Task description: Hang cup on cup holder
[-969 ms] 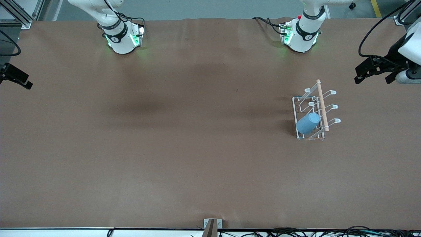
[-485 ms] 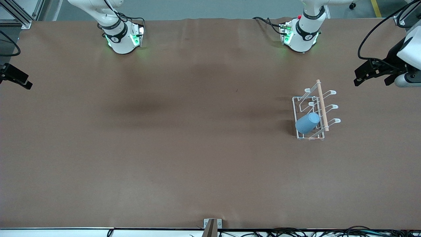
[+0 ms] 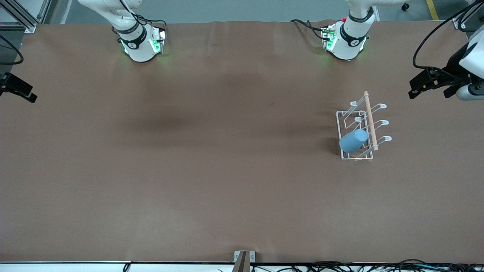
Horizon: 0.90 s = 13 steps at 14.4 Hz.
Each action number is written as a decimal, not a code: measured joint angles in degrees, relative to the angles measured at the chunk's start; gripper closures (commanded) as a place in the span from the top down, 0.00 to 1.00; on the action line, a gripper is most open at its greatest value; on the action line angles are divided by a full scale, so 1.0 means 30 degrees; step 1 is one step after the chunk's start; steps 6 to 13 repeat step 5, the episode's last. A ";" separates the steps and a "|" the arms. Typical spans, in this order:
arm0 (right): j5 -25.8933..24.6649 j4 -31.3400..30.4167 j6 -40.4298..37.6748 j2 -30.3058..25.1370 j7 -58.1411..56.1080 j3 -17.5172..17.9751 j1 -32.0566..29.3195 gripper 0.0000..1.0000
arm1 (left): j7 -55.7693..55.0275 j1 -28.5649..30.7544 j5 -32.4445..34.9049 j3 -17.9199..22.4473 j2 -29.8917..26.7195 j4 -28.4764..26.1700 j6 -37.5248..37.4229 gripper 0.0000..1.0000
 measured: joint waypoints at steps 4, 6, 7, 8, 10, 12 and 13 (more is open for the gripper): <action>0.0000 0.0000 0.0000 0.0000 0.0000 -0.0002 0.0000 1.00 | -0.0285 0.0001 0.0000 0.0005 0.0000 0.0000 -0.0002 0.99; 0.0000 0.0000 0.0000 0.0000 0.0000 -0.0005 -0.0005 1.00 | -0.0288 0.0001 0.0000 0.0006 0.0000 0.0000 -0.0003 0.99; 0.0000 0.0000 0.0000 0.0000 0.0000 -0.0005 -0.0005 1.00 | -0.0288 0.0001 0.0000 0.0006 0.0000 0.0000 -0.0003 0.99; 0.0000 0.0000 0.0000 0.0000 0.0000 -0.0005 -0.0005 1.00 | -0.0288 0.0001 0.0000 0.0006 0.0000 0.0000 -0.0003 0.99; 0.0000 0.0000 0.0000 0.0000 0.0000 -0.0005 -0.0005 1.00 | -0.0288 0.0001 0.0000 0.0006 0.0000 0.0000 -0.0003 0.99; 0.0000 0.0000 0.0000 0.0000 0.0000 -0.0005 -0.0005 1.00 | -0.0288 0.0001 0.0000 0.0006 0.0000 0.0000 -0.0003 0.99; 0.0000 0.0000 0.0000 0.0000 0.0000 -0.0005 -0.0005 1.00 | -0.0288 0.0001 0.0000 0.0006 0.0000 0.0000 -0.0003 0.99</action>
